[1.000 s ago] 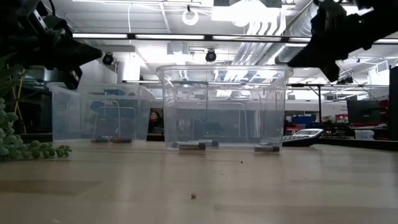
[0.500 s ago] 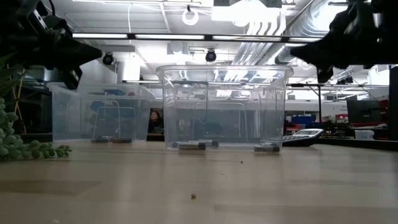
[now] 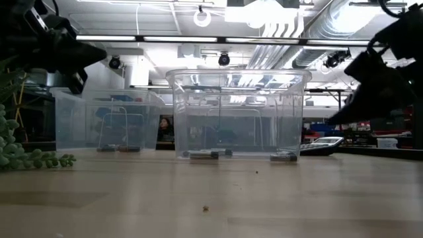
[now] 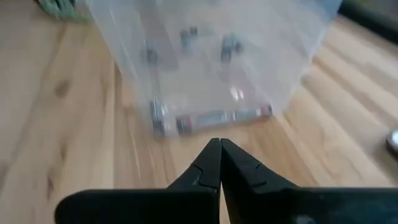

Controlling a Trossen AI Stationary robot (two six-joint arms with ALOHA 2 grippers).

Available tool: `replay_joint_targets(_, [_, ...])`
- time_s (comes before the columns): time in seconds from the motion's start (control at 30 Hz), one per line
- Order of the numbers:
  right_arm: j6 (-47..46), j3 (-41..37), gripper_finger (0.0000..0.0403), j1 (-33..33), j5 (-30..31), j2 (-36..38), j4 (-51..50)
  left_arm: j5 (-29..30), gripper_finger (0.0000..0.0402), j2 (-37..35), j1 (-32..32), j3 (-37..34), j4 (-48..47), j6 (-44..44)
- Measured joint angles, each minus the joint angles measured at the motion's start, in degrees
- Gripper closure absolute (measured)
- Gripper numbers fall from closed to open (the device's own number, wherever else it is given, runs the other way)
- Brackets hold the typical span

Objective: Sort batteries
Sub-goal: Return to Home Position

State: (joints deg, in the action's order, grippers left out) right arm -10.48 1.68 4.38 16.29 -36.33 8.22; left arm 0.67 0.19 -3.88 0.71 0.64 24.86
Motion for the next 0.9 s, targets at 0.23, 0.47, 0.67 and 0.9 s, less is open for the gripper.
replay_joint_targets(0.23, [0.2,-1.1,0.0403,-0.3,-1.9,14.4,-5.1,0.0,0.0402,0.0,0.6,0.0,0.1,0.0])
replay_joint_targets(0.47, [0.0,-1.1,0.0403,-3.1,-1.9,35.3,-5.0,0.0,0.0402,0.0,0.6,0.0,0.0,0.0])
replay_joint_targets(0.67, [-0.1,-1.1,0.0403,-8.5,-0.7,36.3,2.1,-0.1,0.0402,0.0,0.6,0.0,0.0,0.0])
replay_joint_targets(0.9, [0.0,-1.1,0.0403,-10.0,-0.2,36.3,-0.9,0.0,0.0402,0.0,0.6,0.0,0.1,0.0])
